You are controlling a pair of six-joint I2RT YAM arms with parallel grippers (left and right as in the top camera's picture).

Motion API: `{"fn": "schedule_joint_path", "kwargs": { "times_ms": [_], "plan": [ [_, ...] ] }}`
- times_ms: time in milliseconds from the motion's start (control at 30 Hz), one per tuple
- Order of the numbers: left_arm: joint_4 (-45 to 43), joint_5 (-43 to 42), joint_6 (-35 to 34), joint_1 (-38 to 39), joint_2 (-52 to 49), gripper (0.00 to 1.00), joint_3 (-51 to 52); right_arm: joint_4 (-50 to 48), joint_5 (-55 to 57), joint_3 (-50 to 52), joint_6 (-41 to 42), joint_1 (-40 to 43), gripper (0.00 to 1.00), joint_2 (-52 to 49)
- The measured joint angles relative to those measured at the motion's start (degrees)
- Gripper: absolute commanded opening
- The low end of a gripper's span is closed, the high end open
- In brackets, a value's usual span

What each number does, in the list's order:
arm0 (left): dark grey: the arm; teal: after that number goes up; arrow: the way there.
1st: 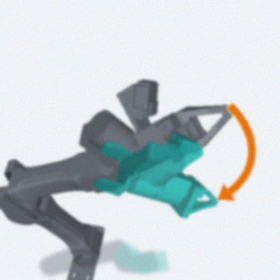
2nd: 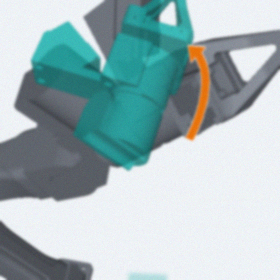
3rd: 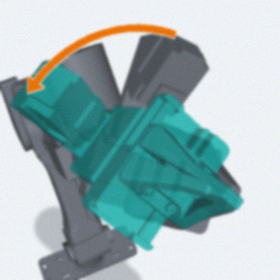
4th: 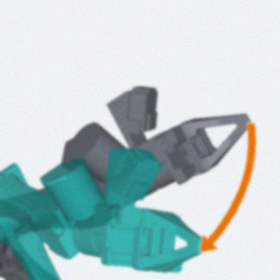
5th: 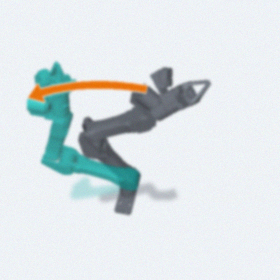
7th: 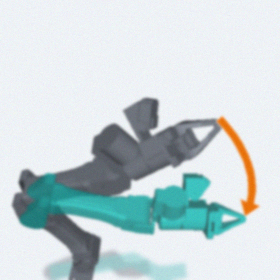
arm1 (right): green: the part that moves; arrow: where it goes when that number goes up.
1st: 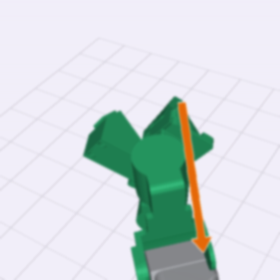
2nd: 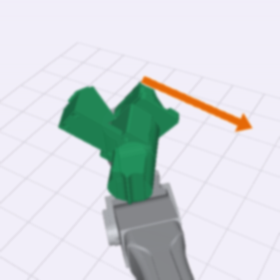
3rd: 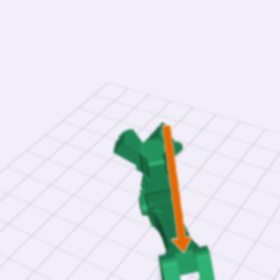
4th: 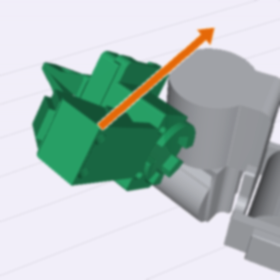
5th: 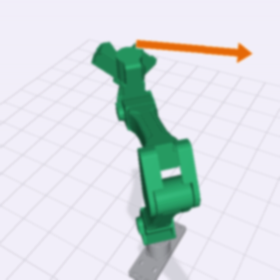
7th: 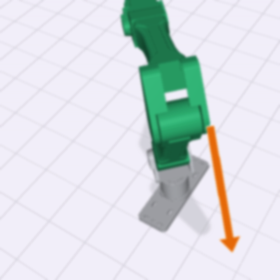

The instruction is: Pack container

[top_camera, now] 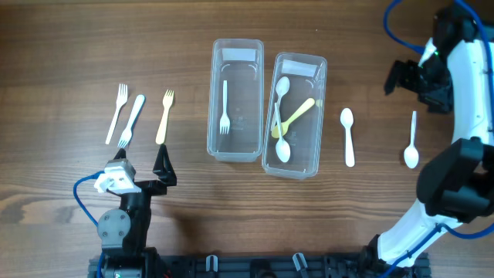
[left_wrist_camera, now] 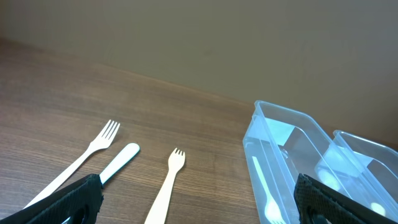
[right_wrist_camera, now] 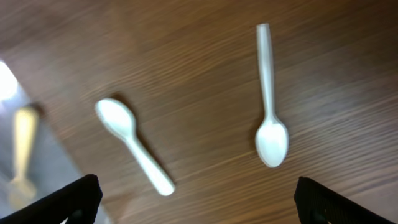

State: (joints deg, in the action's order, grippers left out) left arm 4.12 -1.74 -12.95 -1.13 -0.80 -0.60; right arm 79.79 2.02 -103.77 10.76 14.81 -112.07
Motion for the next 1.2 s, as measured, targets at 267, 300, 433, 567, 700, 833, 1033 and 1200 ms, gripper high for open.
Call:
{"fn": "schedule_joint_path", "kwargs": {
  "times_ms": [267,300,433,567,700,833,1033,1200],
  "plan": [
    [0.00,0.00,0.00,0.00,0.00,0.99,0.00,-10.67,1.01,9.90,-8.17,7.76,1.00,0.00],
    [0.00,0.00,0.00,0.00,0.00,1.00,0.00,-12.61,0.98,12.37,-10.91,8.70,1.00,-0.20],
    [0.00,0.00,0.00,0.00,0.00,1.00,0.00,-18.27,0.55,18.45,-15.67,9.60,1.00,-0.15],
    [0.00,0.00,0.00,0.00,0.00,1.00,0.00,-21.22,0.44,21.33,-17.92,10.01,1.00,-0.20],
    [-0.02,0.00,0.00,0.00,0.00,1.00,0.00,-24.65,0.35,22.12,-18.64,10.05,1.00,-0.20],
    [0.00,0.00,0.00,0.00,0.00,1.00,0.00,-26.38,-0.04,22.77,-19.02,10.05,1.00,-0.33],
    [0.00,0.00,0.00,0.00,0.00,1.00,0.00,-26.75,-0.70,22.80,-19.23,10.05,1.00,-2.86],
    [0.00,0.00,0.00,0.00,0.00,1.00,0.00,-27.58,-0.72,23.02,-19.91,10.05,1.00,-4.11]
  ]
}}
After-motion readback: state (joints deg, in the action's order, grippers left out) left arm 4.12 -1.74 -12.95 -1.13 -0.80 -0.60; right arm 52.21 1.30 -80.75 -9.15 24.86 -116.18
